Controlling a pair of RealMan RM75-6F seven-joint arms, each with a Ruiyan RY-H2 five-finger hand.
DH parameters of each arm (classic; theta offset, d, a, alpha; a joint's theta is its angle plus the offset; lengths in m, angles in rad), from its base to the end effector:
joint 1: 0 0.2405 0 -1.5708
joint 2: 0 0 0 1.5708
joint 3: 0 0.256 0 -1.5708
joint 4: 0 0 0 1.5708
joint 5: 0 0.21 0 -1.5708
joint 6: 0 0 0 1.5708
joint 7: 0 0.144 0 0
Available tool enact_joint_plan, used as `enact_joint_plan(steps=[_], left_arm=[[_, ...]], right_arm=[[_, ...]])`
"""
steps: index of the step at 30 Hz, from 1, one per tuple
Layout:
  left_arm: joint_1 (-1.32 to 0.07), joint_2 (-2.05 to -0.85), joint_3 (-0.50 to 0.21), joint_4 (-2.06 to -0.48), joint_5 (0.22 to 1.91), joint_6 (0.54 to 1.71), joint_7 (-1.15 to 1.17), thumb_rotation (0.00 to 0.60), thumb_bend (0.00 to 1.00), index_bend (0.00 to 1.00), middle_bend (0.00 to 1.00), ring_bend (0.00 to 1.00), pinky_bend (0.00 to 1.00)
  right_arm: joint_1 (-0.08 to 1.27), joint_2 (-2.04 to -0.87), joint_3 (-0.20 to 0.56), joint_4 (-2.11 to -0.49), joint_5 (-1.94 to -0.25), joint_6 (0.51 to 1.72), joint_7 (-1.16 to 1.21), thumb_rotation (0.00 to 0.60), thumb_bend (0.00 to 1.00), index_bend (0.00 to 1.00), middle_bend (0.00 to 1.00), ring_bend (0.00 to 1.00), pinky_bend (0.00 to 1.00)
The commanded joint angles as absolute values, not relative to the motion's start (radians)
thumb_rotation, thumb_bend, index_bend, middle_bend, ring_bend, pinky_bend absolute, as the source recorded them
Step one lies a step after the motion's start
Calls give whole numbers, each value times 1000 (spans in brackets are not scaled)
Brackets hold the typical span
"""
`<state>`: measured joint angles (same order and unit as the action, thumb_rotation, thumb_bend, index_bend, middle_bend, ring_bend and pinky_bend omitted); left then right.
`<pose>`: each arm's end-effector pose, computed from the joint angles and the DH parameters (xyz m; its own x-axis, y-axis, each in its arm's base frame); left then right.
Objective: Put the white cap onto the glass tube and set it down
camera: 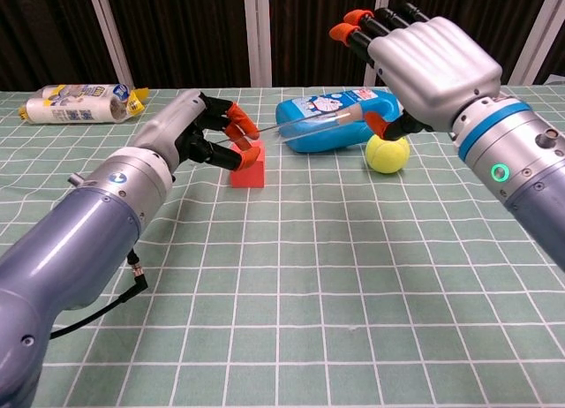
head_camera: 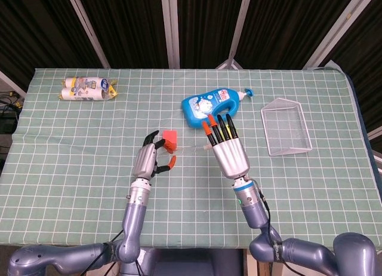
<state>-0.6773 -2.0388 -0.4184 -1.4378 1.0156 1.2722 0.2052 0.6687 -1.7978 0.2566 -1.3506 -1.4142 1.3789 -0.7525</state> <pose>-0.0626 0.3128 -0.0762 -0.2801 0.1561 0.9472 0.9543 -0.0617 0.2923 -0.0999 -0.3244 -0.0130 0.5599 0.3215 0.7636 -0.7008 -0.3079 0.6435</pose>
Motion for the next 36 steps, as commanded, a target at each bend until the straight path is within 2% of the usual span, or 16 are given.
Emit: enact_joint_plan(steps=[1, 14, 27, 36], left_arm=[[-674, -2033, -404, -1433, 1030, 1271, 204, 600, 620, 548, 505, 75, 0], [-636, -1979, -306, -1405, 1092, 1236, 184, 600, 620, 548, 505, 75, 0], [-612, -1927, -247, -1381, 1097, 1178, 204, 600, 616, 533, 488, 75, 0], [-591, -1877, -227, -1436, 1069, 1166, 267, 600, 543, 476, 432, 73, 0]], right_arm=[[657, -1783, 252, -1359, -1413, 1387, -754, 600, 443, 65, 25, 0, 0], [612, -1716, 253, -1382, -1393, 1406, -723, 600, 443, 64, 23, 0, 0], [594, -1678, 270, -1427, -1377, 1419, -720, 600, 443, 64, 23, 0, 0], [579, -1660, 268, -1470, -1366, 1427, -728, 600, 443, 64, 23, 0, 0]])
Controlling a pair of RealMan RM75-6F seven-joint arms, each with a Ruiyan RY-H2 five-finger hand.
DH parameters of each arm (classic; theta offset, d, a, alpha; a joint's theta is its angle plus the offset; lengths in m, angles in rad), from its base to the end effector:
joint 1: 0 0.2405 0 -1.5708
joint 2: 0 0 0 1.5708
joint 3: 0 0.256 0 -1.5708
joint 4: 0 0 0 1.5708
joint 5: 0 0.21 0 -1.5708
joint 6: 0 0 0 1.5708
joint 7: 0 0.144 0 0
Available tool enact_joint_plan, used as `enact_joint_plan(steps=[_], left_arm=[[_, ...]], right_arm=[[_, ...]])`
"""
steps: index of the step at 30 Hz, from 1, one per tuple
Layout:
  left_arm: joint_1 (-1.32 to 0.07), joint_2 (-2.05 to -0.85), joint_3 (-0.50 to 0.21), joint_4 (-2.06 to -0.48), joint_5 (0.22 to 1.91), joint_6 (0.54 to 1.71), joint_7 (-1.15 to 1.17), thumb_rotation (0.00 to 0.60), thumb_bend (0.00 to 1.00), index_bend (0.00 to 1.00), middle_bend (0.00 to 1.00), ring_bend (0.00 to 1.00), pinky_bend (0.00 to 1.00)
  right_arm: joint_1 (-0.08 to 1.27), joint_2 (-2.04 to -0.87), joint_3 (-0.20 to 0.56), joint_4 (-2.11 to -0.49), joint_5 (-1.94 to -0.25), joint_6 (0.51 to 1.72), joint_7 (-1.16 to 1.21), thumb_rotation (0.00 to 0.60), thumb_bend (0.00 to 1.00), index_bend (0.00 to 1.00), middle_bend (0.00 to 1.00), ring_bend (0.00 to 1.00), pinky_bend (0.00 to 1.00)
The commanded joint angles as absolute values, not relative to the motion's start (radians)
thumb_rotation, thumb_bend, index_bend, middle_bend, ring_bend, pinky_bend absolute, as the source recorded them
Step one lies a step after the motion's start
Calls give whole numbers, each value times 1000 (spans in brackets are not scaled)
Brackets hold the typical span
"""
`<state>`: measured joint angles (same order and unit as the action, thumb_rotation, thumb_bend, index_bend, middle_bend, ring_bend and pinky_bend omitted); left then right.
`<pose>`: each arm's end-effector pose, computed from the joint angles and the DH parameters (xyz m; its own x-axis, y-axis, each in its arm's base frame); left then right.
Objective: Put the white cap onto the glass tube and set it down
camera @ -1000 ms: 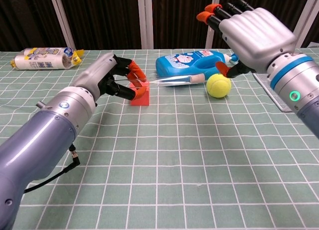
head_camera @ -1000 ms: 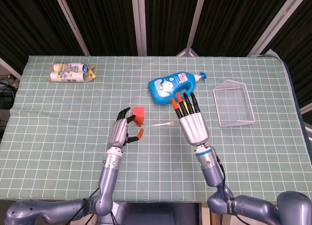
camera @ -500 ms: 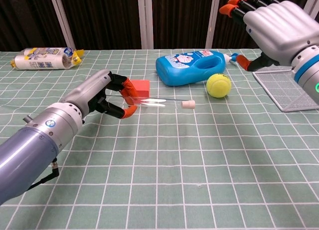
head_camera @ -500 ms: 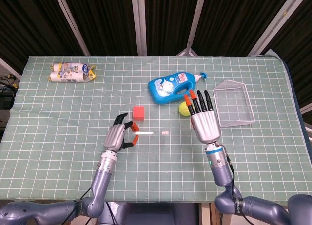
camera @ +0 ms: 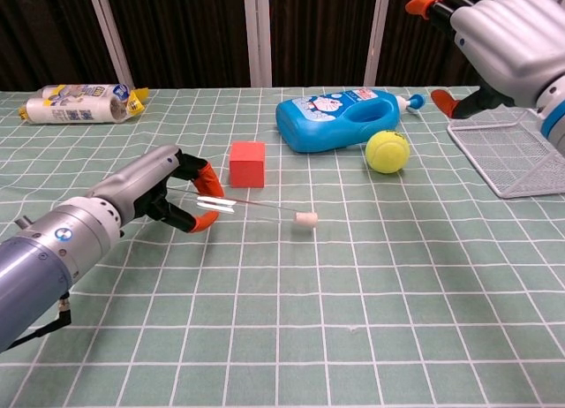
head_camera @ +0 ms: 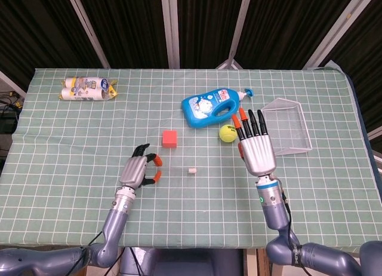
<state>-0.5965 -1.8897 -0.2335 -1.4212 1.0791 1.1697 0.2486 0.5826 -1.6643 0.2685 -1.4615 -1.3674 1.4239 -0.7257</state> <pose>-0.1270 0.2947 -0.0805 0.0178 0.2716 0.9622 0.9908 -0.1341 0.0195 -0.1363 -0.3229 0.0309 0.5615 0.3033 0.7699 -0.7531 -0.1982 0.6273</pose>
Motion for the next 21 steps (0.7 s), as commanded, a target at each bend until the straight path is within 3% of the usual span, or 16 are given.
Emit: enact_joint_plan(steps=[1, 15, 18, 21], left_arm=[[-588, -1869, -224, -1447, 1060, 1163, 280, 600, 532, 466, 427, 73, 0], [-543, -1771, -202, -1599, 996, 1197, 381, 600, 447, 399, 324, 62, 0], [-527, -1740, -204, -1647, 1020, 1226, 368, 600, 394, 379, 277, 48, 0], [-509, -1699, -198, -1690, 1063, 1255, 351, 600, 274, 319, 212, 30, 0]], right_arm=[[577, -1658, 267, -1475, -1365, 1429, -729, 600, 443, 64, 23, 0, 0], [536, -1616, 247, -1561, -1365, 1458, -736, 600, 443, 64, 23, 0, 0], [518, -1596, 242, -1597, -1368, 1471, -727, 600, 443, 64, 23, 0, 0], [490, -1561, 231, -1650, -1365, 1485, -706, 600, 442, 64, 23, 0, 0]])
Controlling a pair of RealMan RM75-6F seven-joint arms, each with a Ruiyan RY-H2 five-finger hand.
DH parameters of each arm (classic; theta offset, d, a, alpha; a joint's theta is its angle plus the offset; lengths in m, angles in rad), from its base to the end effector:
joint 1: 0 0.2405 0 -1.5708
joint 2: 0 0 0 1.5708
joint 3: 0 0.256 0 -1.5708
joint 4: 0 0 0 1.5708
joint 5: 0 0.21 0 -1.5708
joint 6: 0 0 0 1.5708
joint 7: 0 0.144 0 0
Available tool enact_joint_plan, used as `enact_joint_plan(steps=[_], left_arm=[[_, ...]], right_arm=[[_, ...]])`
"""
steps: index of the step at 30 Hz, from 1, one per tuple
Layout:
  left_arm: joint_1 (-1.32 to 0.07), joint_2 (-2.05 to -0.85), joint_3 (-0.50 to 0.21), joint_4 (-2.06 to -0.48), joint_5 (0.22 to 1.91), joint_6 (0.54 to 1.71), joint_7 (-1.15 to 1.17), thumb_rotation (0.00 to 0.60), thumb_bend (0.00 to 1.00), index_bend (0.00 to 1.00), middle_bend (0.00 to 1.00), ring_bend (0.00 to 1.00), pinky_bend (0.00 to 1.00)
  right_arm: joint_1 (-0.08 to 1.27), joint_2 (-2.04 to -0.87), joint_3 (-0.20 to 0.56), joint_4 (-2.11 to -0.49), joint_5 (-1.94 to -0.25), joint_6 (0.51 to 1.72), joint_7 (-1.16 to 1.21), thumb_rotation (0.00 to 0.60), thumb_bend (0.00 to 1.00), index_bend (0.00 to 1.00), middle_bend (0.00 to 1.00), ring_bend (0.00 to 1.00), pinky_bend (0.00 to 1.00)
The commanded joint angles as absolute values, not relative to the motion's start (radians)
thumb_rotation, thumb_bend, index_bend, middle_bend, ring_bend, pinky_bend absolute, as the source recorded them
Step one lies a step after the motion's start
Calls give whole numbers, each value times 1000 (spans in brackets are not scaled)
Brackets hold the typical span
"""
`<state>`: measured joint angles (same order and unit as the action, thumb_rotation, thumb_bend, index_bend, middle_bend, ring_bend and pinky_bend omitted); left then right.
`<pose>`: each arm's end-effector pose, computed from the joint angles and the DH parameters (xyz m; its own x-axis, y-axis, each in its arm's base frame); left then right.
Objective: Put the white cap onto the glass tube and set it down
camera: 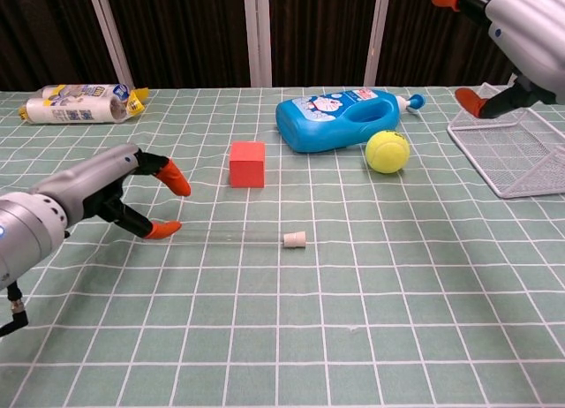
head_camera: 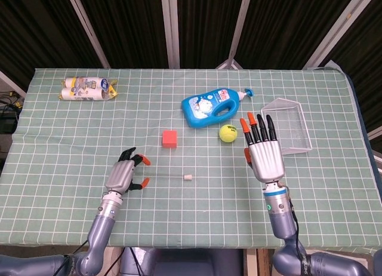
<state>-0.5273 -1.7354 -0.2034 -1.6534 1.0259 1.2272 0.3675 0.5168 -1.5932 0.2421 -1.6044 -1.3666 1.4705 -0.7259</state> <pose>-0.1426 0.2760 -0.0408 0.0587 0.2741 0.9599 0.9956 -0.0866 -0.0362 -0.1436 -0.3004 0.0493 0.5234 0.2763 0.8060 -0.7956 -0.1803 0.5784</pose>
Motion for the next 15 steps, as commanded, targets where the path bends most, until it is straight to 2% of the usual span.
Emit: enact_joint_plan(steps=[1, 3, 5, 10, 15], left_arm=[[-500, -1678, -194, -1707, 1082, 1268, 344, 600, 227, 290, 193, 22, 0], [-484, -1642, -186, -1734, 1110, 1287, 334, 600, 155, 240, 151, 8, 0], [-461, -1590, -167, -1766, 1147, 1308, 318, 600, 128, 212, 110, 0, 0], [-394, -1432, -85, -1808, 1279, 1362, 278, 600, 116, 174, 65, 0, 0], [-304, -1295, 15, -1789, 1419, 1448, 190, 600, 116, 160, 50, 0, 0]], right_arm=[[474, -1543, 224, -1676, -1359, 1491, -693, 600, 439, 61, 23, 0, 0], [445, -1510, 209, -1721, -1345, 1498, -668, 600, 422, 43, 17, 0, 0], [405, -1458, 185, -1777, -1323, 1499, -630, 600, 387, 10, 4, 0, 0], [306, -1298, 111, -1899, -1274, 1479, -495, 600, 302, 0, 0, 0, 0], [222, -1176, 33, -1914, -1309, 1484, -364, 600, 298, 0, 0, 0, 0]])
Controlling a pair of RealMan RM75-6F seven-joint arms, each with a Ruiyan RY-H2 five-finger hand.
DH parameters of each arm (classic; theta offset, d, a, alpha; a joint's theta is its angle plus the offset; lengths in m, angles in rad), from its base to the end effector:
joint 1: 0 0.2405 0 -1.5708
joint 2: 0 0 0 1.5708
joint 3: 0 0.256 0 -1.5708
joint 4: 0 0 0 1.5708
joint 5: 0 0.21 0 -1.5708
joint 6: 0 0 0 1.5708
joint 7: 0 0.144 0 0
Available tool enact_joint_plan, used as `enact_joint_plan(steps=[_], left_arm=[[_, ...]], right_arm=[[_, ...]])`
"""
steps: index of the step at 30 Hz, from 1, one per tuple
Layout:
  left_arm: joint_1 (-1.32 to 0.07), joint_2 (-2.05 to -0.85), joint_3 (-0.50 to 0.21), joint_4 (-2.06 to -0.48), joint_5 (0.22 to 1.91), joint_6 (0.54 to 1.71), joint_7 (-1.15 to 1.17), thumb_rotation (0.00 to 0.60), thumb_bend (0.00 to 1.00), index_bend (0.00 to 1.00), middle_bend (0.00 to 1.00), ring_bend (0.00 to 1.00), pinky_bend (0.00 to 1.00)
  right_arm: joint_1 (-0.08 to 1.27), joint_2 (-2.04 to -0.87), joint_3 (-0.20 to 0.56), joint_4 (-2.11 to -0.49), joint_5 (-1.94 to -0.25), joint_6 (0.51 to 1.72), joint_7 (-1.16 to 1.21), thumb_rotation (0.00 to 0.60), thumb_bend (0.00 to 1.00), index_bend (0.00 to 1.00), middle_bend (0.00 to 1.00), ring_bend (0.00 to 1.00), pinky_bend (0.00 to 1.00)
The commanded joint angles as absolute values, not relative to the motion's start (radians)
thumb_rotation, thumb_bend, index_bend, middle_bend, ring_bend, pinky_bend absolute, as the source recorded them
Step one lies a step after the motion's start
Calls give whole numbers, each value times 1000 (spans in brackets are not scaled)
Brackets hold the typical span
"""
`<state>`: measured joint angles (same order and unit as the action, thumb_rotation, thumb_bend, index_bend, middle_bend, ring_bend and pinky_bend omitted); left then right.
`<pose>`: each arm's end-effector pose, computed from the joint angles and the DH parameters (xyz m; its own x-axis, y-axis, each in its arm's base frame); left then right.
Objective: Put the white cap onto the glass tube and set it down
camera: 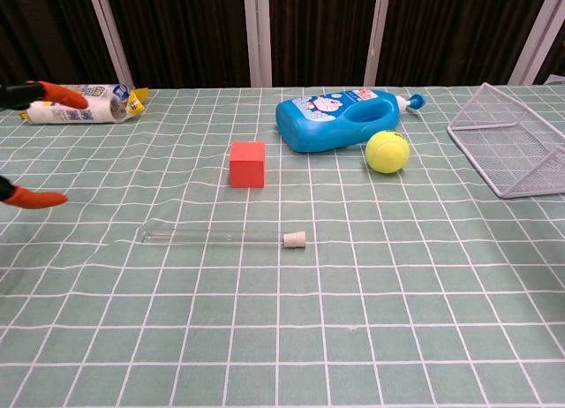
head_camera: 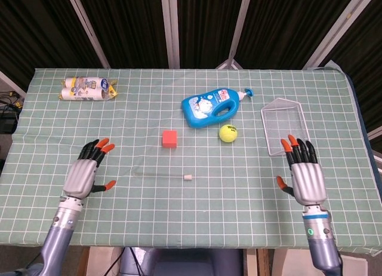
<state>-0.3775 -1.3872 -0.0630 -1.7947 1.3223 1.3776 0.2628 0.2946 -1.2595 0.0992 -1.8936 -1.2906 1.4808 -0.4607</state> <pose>-0.1999 0.2425 0.0573 0.2254 0.1065 0.9684 0.9628 -0.1761 -0.2047 -0.2181 -0.2327 0.1096 0.4119 0.0176 0.9110 -0.9100 -0.0436 0.4123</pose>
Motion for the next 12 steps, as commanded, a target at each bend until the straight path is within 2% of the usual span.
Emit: enact_joint_plan(steps=[1, 7, 12], left_arm=[[-249, -1255, 54, -1770, 1449, 1508, 152, 600, 116, 159, 46, 0, 0], [-154, -1180, 103, -1695, 1548, 1629, 19, 600, 116, 125, 26, 0, 0], [-106, -1139, 110, -1660, 1541, 1654, -32, 600, 115, 64, 0, 0, 0]], right_arm=[[184, -1155, 9, -1888, -1318, 1514, -332, 600, 298, 0, 0, 0, 0], [108, -1122, -27, -1805, -1392, 1580, -224, 600, 295, 0, 0, 0, 0], [76, -1125, -14, -1752, -1393, 1605, -191, 600, 294, 0, 0, 0, 0]])
